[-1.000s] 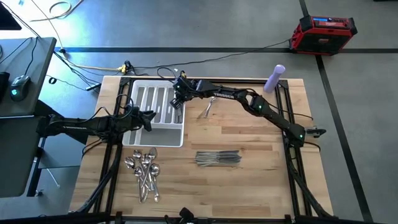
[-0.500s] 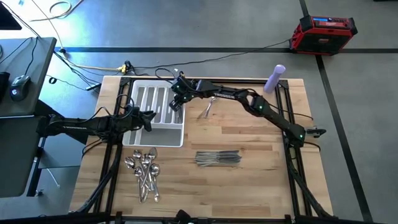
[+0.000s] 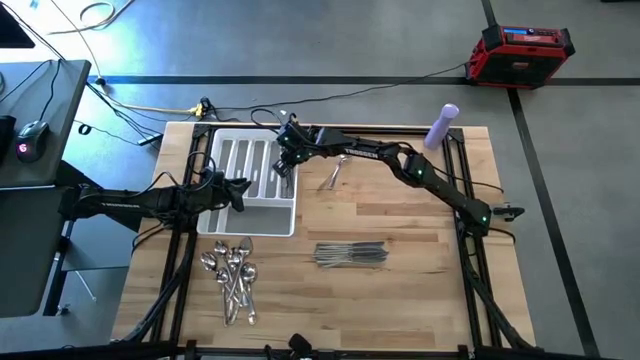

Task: Sort silverware
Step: Put the fork in the silverware tray

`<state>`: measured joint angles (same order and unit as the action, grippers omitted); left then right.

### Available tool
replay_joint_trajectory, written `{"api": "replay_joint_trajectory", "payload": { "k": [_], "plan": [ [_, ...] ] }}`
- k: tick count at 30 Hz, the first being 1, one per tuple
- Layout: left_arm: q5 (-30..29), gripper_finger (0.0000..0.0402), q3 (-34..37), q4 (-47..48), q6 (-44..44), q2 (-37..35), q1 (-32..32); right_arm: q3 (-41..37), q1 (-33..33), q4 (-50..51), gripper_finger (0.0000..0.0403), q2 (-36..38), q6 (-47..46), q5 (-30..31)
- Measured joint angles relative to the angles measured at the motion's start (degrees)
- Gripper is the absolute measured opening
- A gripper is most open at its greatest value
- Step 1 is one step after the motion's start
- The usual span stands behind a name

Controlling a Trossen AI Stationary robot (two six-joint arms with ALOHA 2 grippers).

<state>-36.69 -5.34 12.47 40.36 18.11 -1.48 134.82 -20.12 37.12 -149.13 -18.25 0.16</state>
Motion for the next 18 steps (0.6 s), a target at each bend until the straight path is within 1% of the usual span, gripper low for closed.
{"api": "replay_joint_trajectory", "payload": {
  "k": [3,5,9,14,18],
  "plan": [
    [0.0,0.0097,0.0,0.0,0.0,0.0,0.0,0.0,-0.6,-1.5,0.0109,-0.7,-2.6,-0.6],
    [0.0,0.0097,0.0,-0.1,0.0,0.0,0.0,0.0,-1.0,-2.6,0.013,-1.3,-4.0,-3.7],
    [0.0,0.0097,0.0,-0.2,0.0,0.0,0.0,0.1,-1.7,-6.0,0.0153,-2.5,-7.0,-7.3],
    [0.0,0.0097,0.0,-0.2,0.0,0.0,0.0,0.1,-1.8,-7.2,0.0149,-2.7,-8.5,-8.5],
    [0.0,0.0097,0.0,-0.2,0.0,0.0,0.0,0.1,-1.8,-7.0,0.0121,-2.7,-7.9,-7.1]
  ]
}}
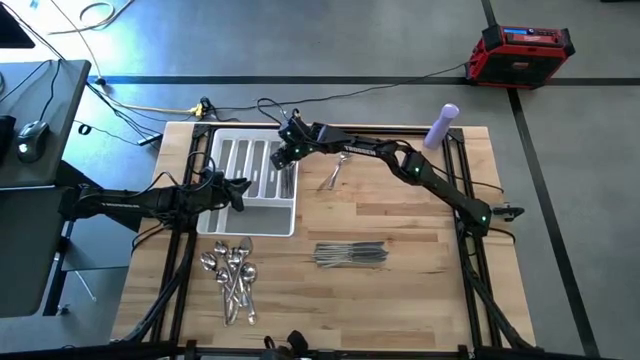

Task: Sort silverware
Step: Put the fork in the silverware tray

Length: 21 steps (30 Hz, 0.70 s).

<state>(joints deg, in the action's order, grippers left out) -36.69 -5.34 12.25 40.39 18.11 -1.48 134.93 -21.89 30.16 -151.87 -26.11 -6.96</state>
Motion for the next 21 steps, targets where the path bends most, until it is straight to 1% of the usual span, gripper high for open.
{"api": "replay_joint_trajectory", "payload": {
  "k": [2,6,7,12,19,21],
  "plan": [
    [0.0,0.0097,0.0,0.1,0.0,0.0,0.0,0.0,0.0,0.6,0.0096,0.0,0.7,0.6],
    [0.0,0.0097,0.0,0.0,0.0,0.0,0.0,0.0,0.0,1.6,0.0025,0.0,3.1,1.8],
    [0.0,0.0097,0.0,0.0,0.0,0.0,0.0,0.0,0.1,1.8,0.0013,0.0,3.6,2.3],
    [0.0,0.0097,0.0,0.0,0.0,0.0,0.0,0.0,0.3,2.6,0.0002,0.2,3.8,3.3],
    [0.0,0.0097,0.0,0.0,0.0,0.0,0.0,0.0,1.3,4.9,0.0,1.9,4.3,3.7],
    [0.0,0.0097,0.0,0.0,0.0,0.0,0.0,0.0,2.0,5.0,0.0,2.9,5.5,5.3]
  ]
}}
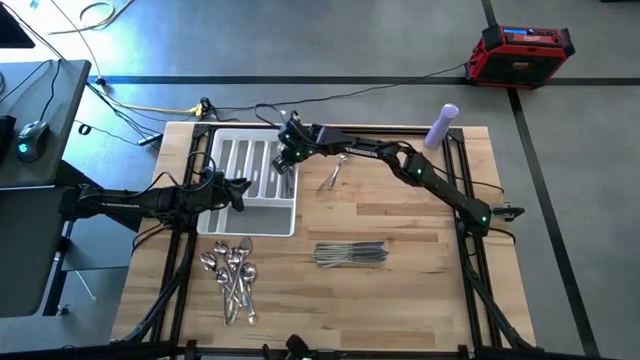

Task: Sort silverware
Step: Put the fork in the silverware tray

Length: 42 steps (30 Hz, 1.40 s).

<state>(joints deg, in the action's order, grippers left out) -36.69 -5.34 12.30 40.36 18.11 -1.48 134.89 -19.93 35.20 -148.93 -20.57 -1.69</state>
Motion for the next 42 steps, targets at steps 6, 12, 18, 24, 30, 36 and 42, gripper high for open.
{"api": "replay_joint_trajectory", "payload": {
  "k": [6,12,18,24,30,36,42],
  "plan": [
    [0.0,0.0097,0.0,0.1,0.0,0.0,0.0,0.0,2.1,2.5,0.0,4.1,6.4,7.9],
    [0.5,0.0097,0.0,0.0,0.0,0.0,0.0,0.0,4.6,7.1,0.0,7.1,14.2,12.8],
    [1.8,0.0097,0.0,0.0,0.0,0.0,0.0,0.0,6.7,8.3,0.0,8.9,19.3,16.6],
    [1.8,0.0097,0.0,0.0,0.0,0.0,0.0,0.0,8.1,6.1,0.0,11.1,22.2,20.3],
    [1.9,0.0097,0.0,0.1,0.0,0.0,0.0,0.0,7.5,11.5,0.0,12.7,18.4,20.7],
    [1.9,0.0097,0.0,0.1,0.1,0.0,0.0,-2.0,5.9,15.4,0.0,12.5,14.4,19.9],
    [1.9,0.0097,0.0,0.1,0.1,0.0,0.0,-2.1,4.7,13.3,0.0,12.1,9.9,16.0]
  ]
}}
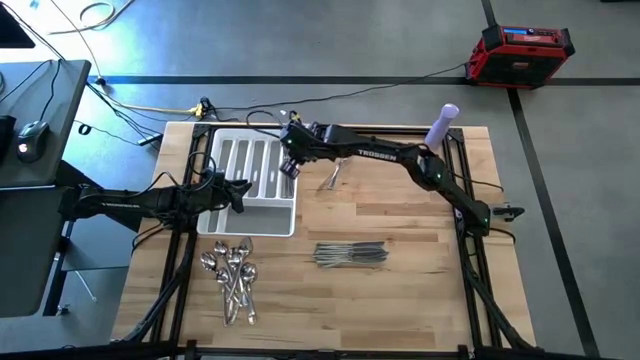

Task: Sort silverware
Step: Put the fork in the silverware tray

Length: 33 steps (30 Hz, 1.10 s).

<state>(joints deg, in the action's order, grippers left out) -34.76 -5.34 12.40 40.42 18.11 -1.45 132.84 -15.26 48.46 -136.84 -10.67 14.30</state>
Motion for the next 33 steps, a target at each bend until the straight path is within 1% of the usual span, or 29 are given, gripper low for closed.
{"api": "replay_joint_trajectory", "payload": {
  "k": [3,7,13,16,18,21,25,26,27,31,33],
  "plan": [
    [0.0,0.0097,0.0,0.0,0.0,0.0,0.0,0.0,-0.6,-2.2,0.0,0.0,-1.2,-1.8],
    [0.0,0.0097,0.0,0.0,0.0,0.0,0.0,0.0,-0.5,-4.1,0.0,-0.4,-0.6,-4.9],
    [0.0,0.0097,0.0,0.0,0.0,0.0,0.0,0.0,-0.8,-2.6,0.0,-1.2,3.3,-4.5],
    [0.0,0.0097,0.0,0.0,0.5,0.0,0.0,0.0,-3.3,-0.8,0.0,-1.2,2.9,-2.3],
    [0.0,0.0097,0.0,0.0,0.5,0.0,0.0,0.0,-6.1,-0.3,0.0,-1.2,1.0,-2.8],
    [0.0,0.0097,0.0,0.0,0.9,0.0,0.0,0.1,-9.9,-0.6,0.0,-2.2,-1.0,-6.8],
    [0.0,0.0097,0.0,-0.2,0.9,0.0,0.0,0.1,-12.1,-1.2,0.0,-5.1,-3.9,-19.0],
    [-0.1,0.0097,0.0,-0.2,1.0,0.0,0.0,0.0,-11.9,-1.4,0.0,-5.7,-3.9,-20.3],
    [-0.3,0.0097,0.0,-0.2,1.0,0.0,0.0,0.0,-11.5,-1.9,0.0,-6.1,-3.6,-20.1],
    [-0.3,0.0097,0.0,-0.2,0.7,0.0,0.0,0.0,-9.2,-5.5,0.0,-6.7,-1.6,-13.2],
    [-0.3,0.0097,0.0,-0.1,0.5,0.0,0.0,0.0,-8.5,-7.9,0.0,-7.1,-1.3,-12.1]
  ]
}}
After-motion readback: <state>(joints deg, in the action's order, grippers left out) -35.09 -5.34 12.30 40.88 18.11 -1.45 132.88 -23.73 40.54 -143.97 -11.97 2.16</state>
